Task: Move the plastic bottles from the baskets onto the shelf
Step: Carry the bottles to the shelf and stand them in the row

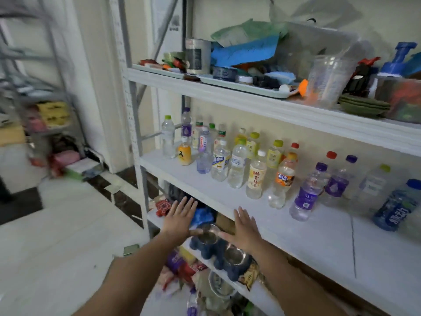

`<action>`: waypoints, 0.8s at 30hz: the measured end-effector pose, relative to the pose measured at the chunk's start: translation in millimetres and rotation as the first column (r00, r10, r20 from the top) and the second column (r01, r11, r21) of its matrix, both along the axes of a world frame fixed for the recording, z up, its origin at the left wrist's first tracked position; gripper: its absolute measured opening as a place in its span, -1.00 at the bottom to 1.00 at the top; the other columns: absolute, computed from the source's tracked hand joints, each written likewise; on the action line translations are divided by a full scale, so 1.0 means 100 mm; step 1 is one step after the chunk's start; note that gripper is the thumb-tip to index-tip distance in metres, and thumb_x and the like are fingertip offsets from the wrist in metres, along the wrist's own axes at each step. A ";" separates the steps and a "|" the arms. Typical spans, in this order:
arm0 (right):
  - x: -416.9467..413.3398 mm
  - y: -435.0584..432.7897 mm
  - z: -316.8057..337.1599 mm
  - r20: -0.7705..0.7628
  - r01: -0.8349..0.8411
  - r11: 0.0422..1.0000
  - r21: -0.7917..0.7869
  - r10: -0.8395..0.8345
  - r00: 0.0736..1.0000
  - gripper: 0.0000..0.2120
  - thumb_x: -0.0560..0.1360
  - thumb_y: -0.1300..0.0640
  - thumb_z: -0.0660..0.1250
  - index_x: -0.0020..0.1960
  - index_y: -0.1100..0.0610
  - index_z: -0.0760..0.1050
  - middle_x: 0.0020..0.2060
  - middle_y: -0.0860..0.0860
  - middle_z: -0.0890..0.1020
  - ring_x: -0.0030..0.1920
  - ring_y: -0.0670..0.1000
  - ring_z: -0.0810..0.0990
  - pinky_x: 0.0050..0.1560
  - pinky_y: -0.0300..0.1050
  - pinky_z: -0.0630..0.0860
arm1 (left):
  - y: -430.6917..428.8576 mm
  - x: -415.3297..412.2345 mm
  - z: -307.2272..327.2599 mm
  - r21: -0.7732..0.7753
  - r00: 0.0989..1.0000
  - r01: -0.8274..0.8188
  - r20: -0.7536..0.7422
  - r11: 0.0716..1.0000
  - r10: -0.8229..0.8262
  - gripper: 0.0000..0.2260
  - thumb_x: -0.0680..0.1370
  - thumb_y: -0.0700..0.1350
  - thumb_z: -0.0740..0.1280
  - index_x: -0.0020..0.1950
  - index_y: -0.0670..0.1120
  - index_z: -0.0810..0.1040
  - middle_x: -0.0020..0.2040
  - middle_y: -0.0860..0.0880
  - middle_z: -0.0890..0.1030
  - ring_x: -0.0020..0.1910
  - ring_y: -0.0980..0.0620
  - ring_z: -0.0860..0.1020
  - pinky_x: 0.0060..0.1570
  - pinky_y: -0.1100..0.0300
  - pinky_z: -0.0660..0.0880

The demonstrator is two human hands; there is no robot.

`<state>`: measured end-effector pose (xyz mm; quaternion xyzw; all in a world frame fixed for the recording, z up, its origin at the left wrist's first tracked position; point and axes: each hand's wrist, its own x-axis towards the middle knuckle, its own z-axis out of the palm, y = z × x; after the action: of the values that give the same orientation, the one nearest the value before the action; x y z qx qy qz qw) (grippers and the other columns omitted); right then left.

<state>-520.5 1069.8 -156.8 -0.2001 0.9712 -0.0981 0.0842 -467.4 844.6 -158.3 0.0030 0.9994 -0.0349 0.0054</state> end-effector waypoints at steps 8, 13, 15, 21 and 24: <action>1.24 -2.30 0.31 -0.058 -0.499 0.866 -0.029 0.497 0.866 0.04 0.44 -0.44 0.15 0.57 0.16 -0.28 0.56 0.09 -0.25 0.56 0.07 -0.25 0.52 0.07 -0.23 | -1.77 2.16 0.20 -0.054 0.888 -0.459 -0.017 0.887 0.459 -0.16 0.52 0.40 0.00 0.57 -0.07 -0.29 0.58 -0.03 -0.26 0.55 -0.05 -0.28 0.49 -0.02 -0.29; 2.28 -3.53 0.42 -0.050 -0.741 0.666 -0.091 0.740 0.671 0.01 0.46 -0.40 0.19 0.57 0.13 -0.26 0.56 0.07 -0.23 0.55 0.04 -0.29 0.52 0.06 -0.26 | -2.50 3.60 0.29 -0.037 0.683 -0.730 -0.048 0.682 0.729 -0.15 0.53 0.39 0.00 0.56 -0.08 -0.30 0.58 -0.04 -0.27 0.54 -0.07 -0.30 0.49 -0.03 -0.29; 2.65 -3.90 0.43 -0.066 -0.805 0.587 -0.085 0.803 0.592 0.01 0.45 -0.40 0.19 0.58 0.13 -0.24 0.57 0.07 -0.21 0.56 0.05 -0.27 0.52 0.05 -0.26 | -2.67 4.08 0.32 -0.023 0.586 -0.810 -0.060 0.586 0.808 -0.15 0.53 0.40 0.00 0.56 -0.08 -0.30 0.57 -0.04 -0.28 0.54 -0.07 -0.30 0.50 -0.04 -0.28; 3.73 -4.79 0.41 -0.092 -0.946 0.313 -0.088 0.943 0.320 0.01 0.42 -0.41 0.23 0.58 0.08 -0.20 0.57 0.06 -0.19 0.56 0.05 -0.25 0.51 0.01 -0.25 | -2.82 5.44 0.31 0.051 0.284 -0.956 -0.076 0.288 0.956 -0.15 0.53 0.37 0.04 0.57 -0.08 -0.27 0.58 -0.05 -0.26 0.55 -0.08 -0.27 0.51 -0.04 -0.24; 4.27 -5.14 0.42 -0.085 -0.983 0.162 -0.084 0.982 0.169 0.02 0.42 -0.40 0.23 0.58 0.10 -0.21 0.57 0.06 -0.19 0.56 0.05 -0.25 0.51 0.01 -0.26 | -2.80 6.02 0.27 0.062 0.126 -0.990 -0.056 0.129 0.990 -0.15 0.54 0.35 0.09 0.58 -0.08 -0.26 0.58 -0.06 -0.25 0.55 -0.09 -0.26 0.49 -0.04 -0.27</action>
<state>-93.9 556.0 -115.1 -0.7840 0.6060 -0.0774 0.1102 134.3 564.2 -131.2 -0.6585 0.7522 -0.0178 -0.0143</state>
